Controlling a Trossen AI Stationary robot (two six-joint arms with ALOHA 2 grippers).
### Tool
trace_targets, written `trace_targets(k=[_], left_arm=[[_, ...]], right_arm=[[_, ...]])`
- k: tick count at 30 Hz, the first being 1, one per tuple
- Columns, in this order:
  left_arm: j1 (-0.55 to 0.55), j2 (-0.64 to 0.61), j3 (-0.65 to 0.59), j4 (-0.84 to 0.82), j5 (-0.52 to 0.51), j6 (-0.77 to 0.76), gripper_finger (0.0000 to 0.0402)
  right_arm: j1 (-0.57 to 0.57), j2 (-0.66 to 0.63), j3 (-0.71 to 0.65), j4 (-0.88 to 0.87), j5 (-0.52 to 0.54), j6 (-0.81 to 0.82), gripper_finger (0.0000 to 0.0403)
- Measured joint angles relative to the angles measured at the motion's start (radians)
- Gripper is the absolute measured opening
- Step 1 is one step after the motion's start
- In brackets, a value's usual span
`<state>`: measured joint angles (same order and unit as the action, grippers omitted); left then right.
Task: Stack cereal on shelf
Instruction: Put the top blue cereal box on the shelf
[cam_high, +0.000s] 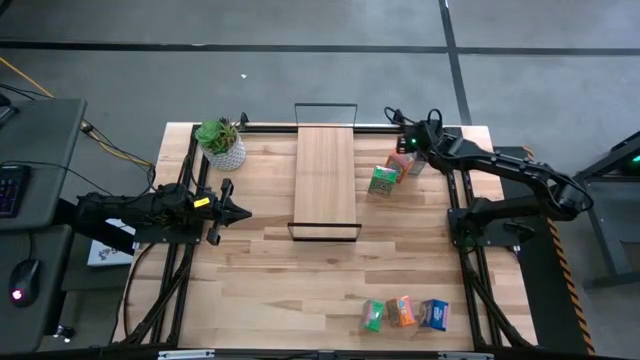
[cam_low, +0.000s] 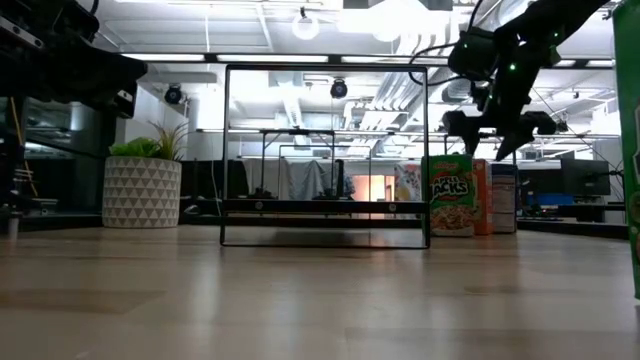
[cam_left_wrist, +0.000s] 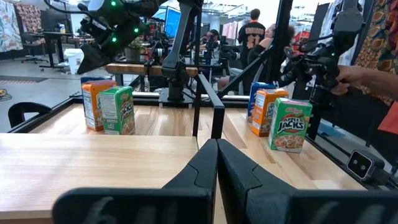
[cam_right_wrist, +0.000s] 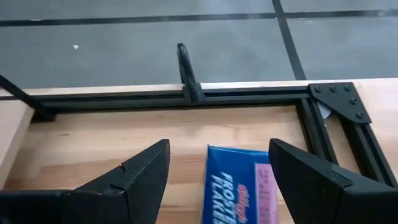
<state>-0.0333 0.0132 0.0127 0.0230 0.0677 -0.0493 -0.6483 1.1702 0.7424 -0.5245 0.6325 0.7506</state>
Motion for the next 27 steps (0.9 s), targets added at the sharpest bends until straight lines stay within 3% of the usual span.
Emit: trace_targets(k=[27], left_arm=[[0.000,0.000,0.000,0.000,0.000,0.000,0.0003]], right_arm=[[0.010,0.003,-0.005,-0.150,-0.041,0.078,0.0267]])
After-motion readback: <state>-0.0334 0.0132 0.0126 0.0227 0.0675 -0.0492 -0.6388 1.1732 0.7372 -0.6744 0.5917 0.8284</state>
